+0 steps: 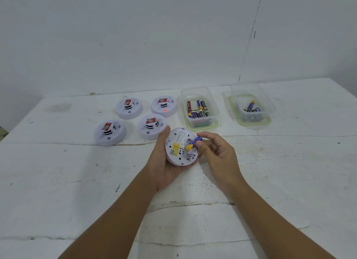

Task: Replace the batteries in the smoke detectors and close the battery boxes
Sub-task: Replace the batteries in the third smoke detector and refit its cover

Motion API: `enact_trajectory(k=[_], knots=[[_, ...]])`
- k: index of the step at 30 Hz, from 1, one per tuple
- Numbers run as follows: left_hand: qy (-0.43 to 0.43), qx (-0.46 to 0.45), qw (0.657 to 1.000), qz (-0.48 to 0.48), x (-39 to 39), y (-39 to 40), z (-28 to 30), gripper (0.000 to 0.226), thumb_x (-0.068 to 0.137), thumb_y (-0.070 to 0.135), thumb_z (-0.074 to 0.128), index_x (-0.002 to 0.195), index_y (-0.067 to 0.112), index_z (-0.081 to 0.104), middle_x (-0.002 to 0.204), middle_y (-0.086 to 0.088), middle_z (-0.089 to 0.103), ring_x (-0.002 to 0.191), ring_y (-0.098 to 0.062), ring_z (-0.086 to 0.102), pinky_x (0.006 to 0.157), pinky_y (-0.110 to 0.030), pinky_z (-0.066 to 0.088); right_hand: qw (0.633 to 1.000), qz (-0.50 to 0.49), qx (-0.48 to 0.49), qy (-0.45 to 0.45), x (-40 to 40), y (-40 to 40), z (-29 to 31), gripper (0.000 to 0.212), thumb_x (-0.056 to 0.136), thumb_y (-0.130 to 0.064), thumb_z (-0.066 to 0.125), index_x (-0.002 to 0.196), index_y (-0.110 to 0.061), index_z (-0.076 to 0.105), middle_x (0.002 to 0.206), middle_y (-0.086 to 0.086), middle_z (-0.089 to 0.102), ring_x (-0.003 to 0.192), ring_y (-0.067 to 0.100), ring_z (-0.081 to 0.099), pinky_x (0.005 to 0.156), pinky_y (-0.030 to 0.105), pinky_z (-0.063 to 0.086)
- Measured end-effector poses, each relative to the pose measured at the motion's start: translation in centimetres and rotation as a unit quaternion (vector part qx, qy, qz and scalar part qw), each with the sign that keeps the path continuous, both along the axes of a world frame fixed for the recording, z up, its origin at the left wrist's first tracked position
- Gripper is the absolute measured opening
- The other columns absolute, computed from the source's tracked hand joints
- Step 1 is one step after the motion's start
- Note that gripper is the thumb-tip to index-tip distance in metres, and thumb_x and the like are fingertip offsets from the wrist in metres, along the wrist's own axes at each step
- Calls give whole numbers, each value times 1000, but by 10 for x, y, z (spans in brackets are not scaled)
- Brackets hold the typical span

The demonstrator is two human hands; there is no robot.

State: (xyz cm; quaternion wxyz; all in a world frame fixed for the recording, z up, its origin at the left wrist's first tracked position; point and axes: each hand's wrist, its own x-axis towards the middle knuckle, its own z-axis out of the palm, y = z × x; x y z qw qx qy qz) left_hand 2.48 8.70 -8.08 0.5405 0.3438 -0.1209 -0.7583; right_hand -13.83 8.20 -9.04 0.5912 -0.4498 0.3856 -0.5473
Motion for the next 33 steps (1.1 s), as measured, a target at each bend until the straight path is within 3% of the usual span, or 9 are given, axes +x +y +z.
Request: enact_trajectory(k=[8, 12, 22, 27, 30, 33], knots=[[7, -4, 1000, 4, 0, 0, 0, 66, 97, 58, 54, 135, 4, 62, 134, -28, 65, 121, -40, 61, 112, -55, 42, 1000, -13, -18, 18, 0, 2, 0, 22, 97, 1, 67, 118, -4, 71, 94, 23, 76, 83, 18, 73, 75, 26, 59], [19, -5, 1000, 5, 0, 1, -1, 64, 100, 57, 49, 120, 2, 75, 133, -29, 65, 118, -40, 64, 111, -55, 43, 999, -26, -22, 21, 0, 4, 2, 21, 97, 2, 67, 117, -2, 70, 91, 20, 76, 78, 16, 72, 70, 22, 57], [13, -1, 1000, 3, 1, -1, -4, 65, 99, 58, 52, 134, 4, 63, 138, -29, 62, 125, -41, 59, 116, -56, 38, 998, -27, -23, 44, -1, 4, 2, 19, 97, -3, 69, 115, -9, 72, 91, 14, 78, 81, 19, 73, 72, 25, 59], [10, -3, 1000, -1, 1, 0, -1, 63, 97, 57, 53, 122, 2, 74, 135, -29, 64, 121, -41, 62, 113, -55, 42, 998, -30, -24, 54, -2, 4, 1, 21, 97, -5, 70, 116, -12, 72, 91, 15, 77, 83, 22, 73, 73, 28, 59], [-8, 0, 1000, 1, 1, -1, 0, 67, 100, 59, 49, 139, 5, 60, 137, -29, 63, 128, -42, 60, 111, -55, 43, 996, -50, -39, 66, -1, 5, 0, 24, 96, -5, 71, 117, -17, 68, 92, 14, 75, 90, 29, 72, 84, 37, 60], [-14, 2, 1000, 0, 1, -2, -1, 71, 101, 59, 49, 148, 6, 52, 140, -29, 60, 135, -43, 55, 114, -56, 42, 992, -81, -59, 83, -2, 7, 3, 23, 94, -3, 71, 110, -20, 67, 87, 3, 71, 87, 24, 71, 85, 40, 57]])
